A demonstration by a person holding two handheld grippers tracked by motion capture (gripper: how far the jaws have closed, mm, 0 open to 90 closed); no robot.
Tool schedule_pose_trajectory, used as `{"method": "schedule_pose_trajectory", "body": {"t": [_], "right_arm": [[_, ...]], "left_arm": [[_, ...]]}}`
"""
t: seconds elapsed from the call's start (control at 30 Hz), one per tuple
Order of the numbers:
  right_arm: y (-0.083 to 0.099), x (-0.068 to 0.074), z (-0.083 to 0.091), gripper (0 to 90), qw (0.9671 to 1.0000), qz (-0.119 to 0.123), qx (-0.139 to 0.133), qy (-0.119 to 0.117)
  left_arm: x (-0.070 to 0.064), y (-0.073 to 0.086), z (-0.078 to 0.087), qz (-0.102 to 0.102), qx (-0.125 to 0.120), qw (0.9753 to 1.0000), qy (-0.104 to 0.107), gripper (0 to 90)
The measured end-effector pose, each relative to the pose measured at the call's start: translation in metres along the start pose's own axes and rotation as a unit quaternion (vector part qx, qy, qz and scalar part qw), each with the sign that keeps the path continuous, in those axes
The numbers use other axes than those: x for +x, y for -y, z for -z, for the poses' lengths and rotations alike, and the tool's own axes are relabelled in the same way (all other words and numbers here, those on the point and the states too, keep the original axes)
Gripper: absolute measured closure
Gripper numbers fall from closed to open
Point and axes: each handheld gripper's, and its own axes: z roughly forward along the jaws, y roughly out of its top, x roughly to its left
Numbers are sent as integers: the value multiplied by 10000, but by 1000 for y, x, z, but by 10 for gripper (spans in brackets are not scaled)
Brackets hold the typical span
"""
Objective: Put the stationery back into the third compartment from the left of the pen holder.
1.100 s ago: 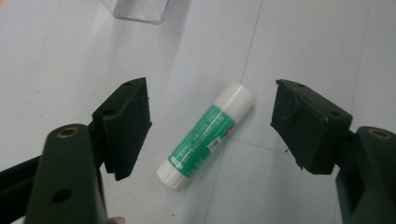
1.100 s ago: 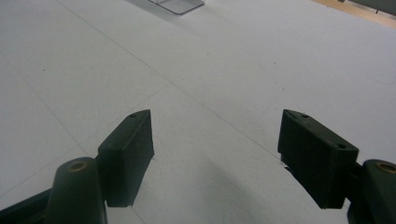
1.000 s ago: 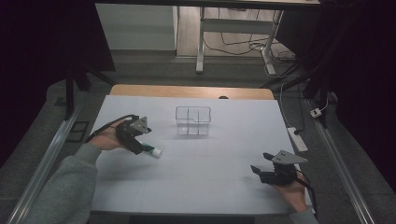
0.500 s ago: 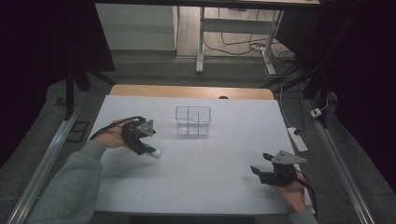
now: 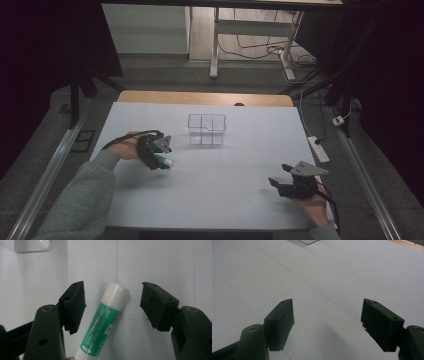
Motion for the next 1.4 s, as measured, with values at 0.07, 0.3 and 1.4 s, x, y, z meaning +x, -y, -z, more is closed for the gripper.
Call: {"method": "schedule_pose_trajectory", "body": {"t": [0.07, 0.3, 1.4], "right_arm": [[0, 0, 1, 267, 10000, 15, -47, 13], [0, 0, 1, 267, 10000, 16, -39, 17], [0, 0, 2, 268, 10000, 12, -45, 59]], "left_arm": [[0, -1, -3, -48, 93, 9999, 22, 381], [3, 0, -12, -65, 245, 9996, 83, 417], [5, 3, -18, -486, 345, 9981, 155, 648]]}}
